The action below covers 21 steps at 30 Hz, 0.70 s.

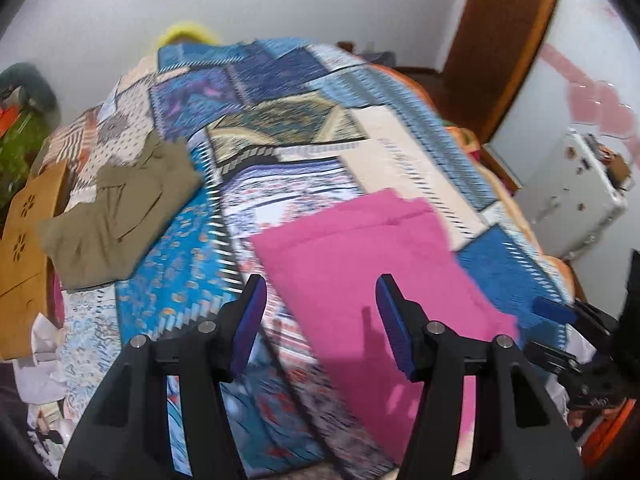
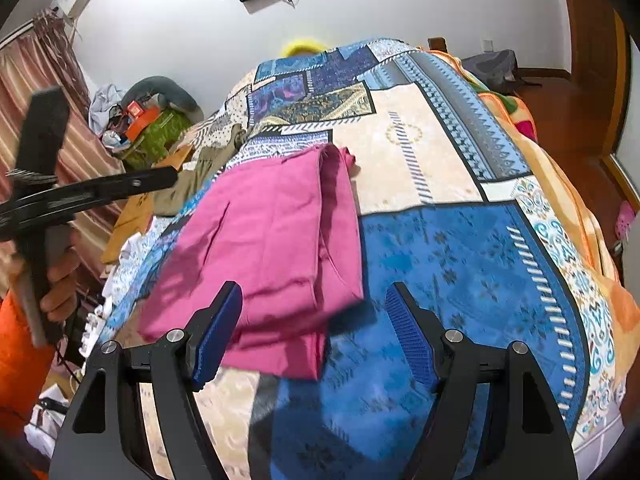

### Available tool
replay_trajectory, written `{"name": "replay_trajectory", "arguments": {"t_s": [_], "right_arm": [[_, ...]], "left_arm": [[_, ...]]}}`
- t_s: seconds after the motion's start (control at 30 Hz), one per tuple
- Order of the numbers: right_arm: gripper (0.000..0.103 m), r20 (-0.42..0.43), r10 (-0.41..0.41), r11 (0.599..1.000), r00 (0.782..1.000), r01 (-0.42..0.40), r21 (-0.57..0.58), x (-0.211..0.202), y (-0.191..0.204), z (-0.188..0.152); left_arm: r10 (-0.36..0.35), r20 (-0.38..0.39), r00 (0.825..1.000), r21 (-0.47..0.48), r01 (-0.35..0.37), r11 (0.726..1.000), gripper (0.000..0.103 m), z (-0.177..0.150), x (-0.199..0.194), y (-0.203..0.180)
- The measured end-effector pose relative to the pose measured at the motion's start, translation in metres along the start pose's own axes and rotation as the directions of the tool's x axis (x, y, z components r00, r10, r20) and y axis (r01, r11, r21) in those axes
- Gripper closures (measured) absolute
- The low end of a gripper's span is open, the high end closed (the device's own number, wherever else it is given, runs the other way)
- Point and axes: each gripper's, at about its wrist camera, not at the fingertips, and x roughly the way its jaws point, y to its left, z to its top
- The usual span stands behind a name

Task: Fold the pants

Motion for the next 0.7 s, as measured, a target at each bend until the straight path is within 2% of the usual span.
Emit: {"name": "replay_trajectory", "arguments": {"t_s": [0.13, 0.27, 0.4, 0.43, 0.5, 0.63, 0.7], "right_arm": [[0.032, -0.023, -0.006, 1.0, 1.0, 0.006, 0.018, 0.018, -0.002, 0.0], [0.032, -0.073, -0.009, 0.999, 0.997, 0.012, 0.036, 0.036, -0.007, -0.009], [0.032, -0.1, 0.016, 0.998, 0.995, -0.01, 0.066, 0.04, -0.014, -0.015], [0.032, -0.108, 0.02, 0.998, 0.994, -0.013, 0.069, 0.04, -0.016, -0.014], [0.032, -0.11, 0.003, 0.998, 0.994, 0.004, 0.064, 0.039, -0.017, -0.013], [0.032, -0.102, -0.021, 0.998, 0.995, 0.026, 0.05, 0.035, -0.017, -0.01], [0.032, -0.1, -0.026, 0.998, 0.995, 0.032, 0.052, 0.032, -0.018, -0.008]], "left_arm": [[0.007, -0.077, 0.997, -0.04, -0.01, 0.999, 0.043, 0.01, 0.035, 0.02], [0.035, -0.094, 0.995, -0.011, -0.037, 0.999, 0.042, 0.02, 0.062, 0.019], [0.031, -0.105, 0.994, 0.044, -0.027, 0.999, 0.023, 0.035, 0.089, 0.011], [0.039, -0.115, 0.993, 0.056, -0.032, 0.998, 0.021, 0.038, 0.096, 0.01], [0.073, -0.162, 0.984, 0.078, -0.061, 0.995, 0.011, 0.039, 0.113, 0.009], [0.049, -0.179, 0.983, 0.019, -0.046, 0.999, 0.008, 0.03, 0.119, 0.023], [0.077, -0.168, 0.983, 0.009, -0.077, 0.997, 0.008, 0.022, 0.113, 0.029]]}}
